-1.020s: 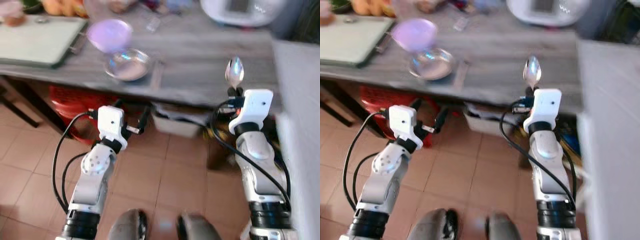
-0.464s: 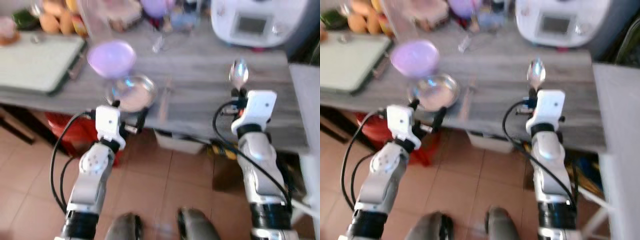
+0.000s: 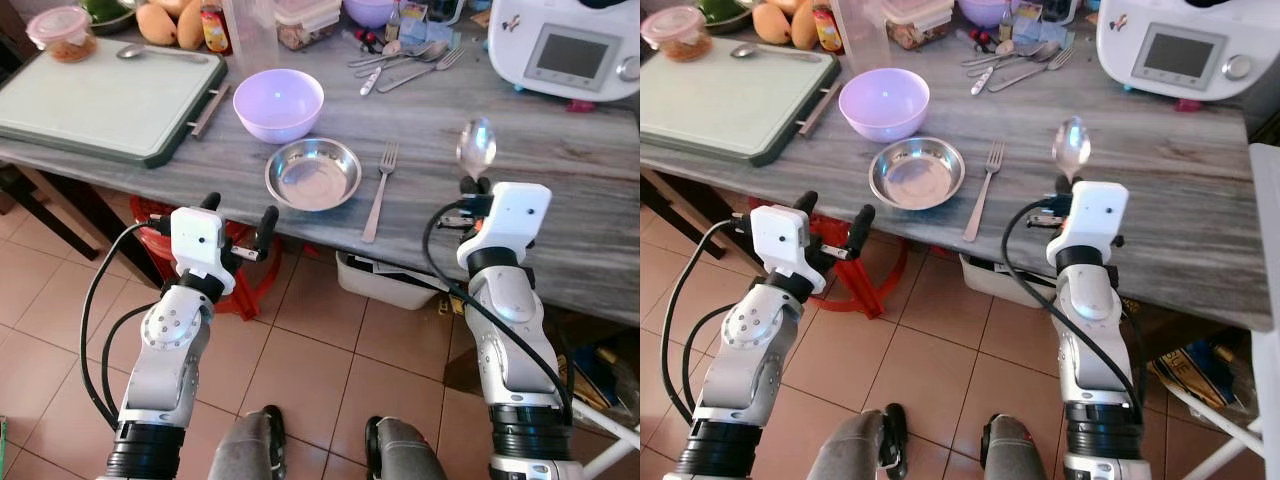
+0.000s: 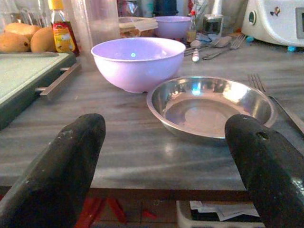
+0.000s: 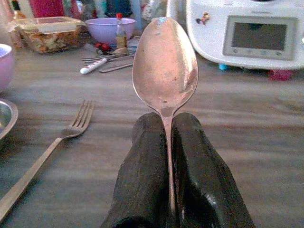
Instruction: Setting the table
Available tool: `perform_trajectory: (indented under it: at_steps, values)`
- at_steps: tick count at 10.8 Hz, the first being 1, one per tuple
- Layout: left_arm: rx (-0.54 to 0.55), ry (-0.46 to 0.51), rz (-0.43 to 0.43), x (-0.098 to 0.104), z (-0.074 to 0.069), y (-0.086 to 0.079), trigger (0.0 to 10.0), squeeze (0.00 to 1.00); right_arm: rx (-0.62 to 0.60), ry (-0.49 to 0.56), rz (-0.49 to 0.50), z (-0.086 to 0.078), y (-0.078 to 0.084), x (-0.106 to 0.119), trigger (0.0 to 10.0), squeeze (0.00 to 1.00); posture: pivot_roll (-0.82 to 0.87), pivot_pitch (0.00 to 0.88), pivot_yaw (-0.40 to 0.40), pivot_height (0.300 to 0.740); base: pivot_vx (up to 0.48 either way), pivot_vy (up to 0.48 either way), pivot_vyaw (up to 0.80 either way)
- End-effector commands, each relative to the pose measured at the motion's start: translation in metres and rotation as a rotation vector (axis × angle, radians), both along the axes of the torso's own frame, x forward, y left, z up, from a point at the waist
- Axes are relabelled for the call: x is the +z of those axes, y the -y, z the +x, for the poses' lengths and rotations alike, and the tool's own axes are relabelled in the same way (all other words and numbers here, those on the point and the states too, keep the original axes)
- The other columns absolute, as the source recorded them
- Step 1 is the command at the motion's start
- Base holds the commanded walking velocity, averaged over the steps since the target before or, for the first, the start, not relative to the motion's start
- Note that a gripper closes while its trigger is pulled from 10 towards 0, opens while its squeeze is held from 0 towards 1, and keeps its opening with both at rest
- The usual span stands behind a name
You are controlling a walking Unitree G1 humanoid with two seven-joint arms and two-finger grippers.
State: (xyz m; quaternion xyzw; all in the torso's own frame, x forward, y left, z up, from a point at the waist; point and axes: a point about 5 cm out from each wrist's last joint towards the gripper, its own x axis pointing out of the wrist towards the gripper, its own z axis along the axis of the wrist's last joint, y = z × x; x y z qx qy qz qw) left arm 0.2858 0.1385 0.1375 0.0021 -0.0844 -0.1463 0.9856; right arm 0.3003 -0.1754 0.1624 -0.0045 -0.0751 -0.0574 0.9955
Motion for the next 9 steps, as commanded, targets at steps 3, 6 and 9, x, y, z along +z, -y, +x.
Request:
perform_trajectory:
  at_steps: [3,6,9]
  values:
    - [-0.005,-0.021,0.031,-0.005,-0.007,-0.006,10.0,0.0,-0.047,-0.08,0.174,0.012,0.0,-0.012,10.0,0.0,-0.04,0.214,0.059,0.74,0.0,0.0,0.0]
    - [-0.01,-0.03,0.04,-0.007,-0.01,-0.008,10.0,0.0,-0.014,-0.121,0.292,0.025,-0.015,-0.013,10.0,0.0,-0.03,0.224,0.058,0.74,0.0,0.0,0.0]
    - [-0.027,-0.036,0.035,-0.007,-0.01,-0.003,10.0,0.0,0.045,-0.19,0.39,0.033,-0.041,-0.016,10.0,0.0,-0.04,0.223,0.049,0.74,0.0,0.0,0.0]
